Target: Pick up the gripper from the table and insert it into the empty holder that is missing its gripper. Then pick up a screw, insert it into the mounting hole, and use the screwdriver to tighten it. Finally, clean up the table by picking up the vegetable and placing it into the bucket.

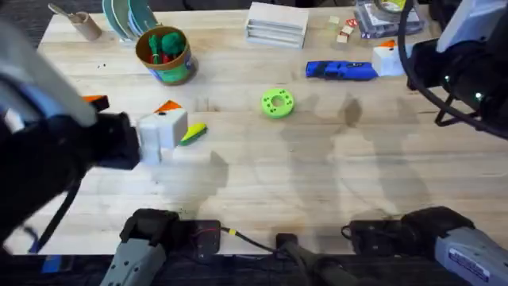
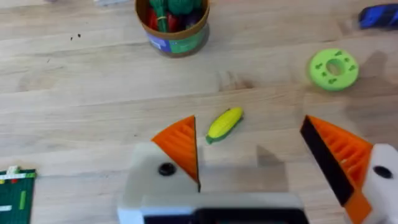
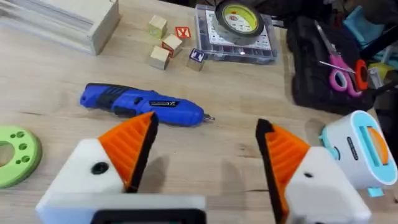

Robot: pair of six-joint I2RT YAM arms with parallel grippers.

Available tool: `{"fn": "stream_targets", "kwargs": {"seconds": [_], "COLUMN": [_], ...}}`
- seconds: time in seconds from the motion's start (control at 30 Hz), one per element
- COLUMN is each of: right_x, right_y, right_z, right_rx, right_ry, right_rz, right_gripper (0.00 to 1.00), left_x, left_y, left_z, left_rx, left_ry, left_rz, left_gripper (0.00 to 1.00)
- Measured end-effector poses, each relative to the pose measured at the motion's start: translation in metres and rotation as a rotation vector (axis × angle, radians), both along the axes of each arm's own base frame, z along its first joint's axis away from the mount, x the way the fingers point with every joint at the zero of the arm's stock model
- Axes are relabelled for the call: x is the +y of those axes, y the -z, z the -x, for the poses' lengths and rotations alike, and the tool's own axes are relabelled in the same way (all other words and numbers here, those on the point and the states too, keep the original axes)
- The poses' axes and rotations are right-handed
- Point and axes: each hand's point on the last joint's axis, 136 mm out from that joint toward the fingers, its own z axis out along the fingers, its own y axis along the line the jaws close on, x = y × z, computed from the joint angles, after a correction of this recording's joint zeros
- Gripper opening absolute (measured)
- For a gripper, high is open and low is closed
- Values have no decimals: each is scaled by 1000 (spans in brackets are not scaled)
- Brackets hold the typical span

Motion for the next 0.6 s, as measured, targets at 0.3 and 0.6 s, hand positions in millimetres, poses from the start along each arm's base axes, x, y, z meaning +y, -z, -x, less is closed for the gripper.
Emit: {"fn": "stream_targets", "kwargs": {"seconds": [0.3,0.6], "right_x": [0,0], "right_y": [0,0], "right_z": [0,0], "right_rx": [0,0], "right_ry": [0,0], "right_rz": [0,0], "right_gripper": [992,994], "left_x": [14,15], "left_y": [28,57], "left_z": [-21,-45], "left_rx": [167,312], "left_ry": [-49,-32], "left_rz": [-95,-142], "left_gripper": [993,993]}}
